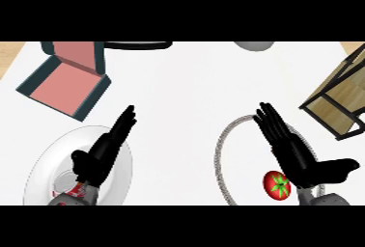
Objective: Pick the tomato from the placemat and place it in the tiered shelf
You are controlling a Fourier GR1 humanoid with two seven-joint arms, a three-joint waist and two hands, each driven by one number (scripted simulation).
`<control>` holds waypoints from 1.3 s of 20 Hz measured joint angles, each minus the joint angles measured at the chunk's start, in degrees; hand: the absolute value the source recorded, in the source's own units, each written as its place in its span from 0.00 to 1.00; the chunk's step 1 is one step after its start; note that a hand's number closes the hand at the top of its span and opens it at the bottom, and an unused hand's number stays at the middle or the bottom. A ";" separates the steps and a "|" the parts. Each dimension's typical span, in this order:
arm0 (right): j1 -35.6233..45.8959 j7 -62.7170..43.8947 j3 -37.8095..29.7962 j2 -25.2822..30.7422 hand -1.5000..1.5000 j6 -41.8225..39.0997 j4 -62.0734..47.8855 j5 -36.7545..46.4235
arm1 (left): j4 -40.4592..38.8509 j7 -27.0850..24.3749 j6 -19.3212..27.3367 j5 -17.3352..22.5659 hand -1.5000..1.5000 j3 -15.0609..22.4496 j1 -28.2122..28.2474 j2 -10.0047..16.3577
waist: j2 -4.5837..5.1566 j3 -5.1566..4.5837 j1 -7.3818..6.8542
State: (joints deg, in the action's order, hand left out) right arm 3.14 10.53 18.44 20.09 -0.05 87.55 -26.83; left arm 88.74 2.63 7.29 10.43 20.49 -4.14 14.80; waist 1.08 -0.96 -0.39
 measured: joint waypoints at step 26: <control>-11.37 13.00 -20.86 11.91 0.00 2.24 -7.05 4.95 | -7.10 -3.57 1.29 -6.89 0.50 -8.12 -5.87 -0.06 | -1.14 0.94 1.02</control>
State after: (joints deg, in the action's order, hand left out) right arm -8.23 23.53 -2.43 32.01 2.19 80.51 -21.88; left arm 81.63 -0.94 8.57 3.54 12.37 -10.01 14.74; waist -0.06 -0.02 0.62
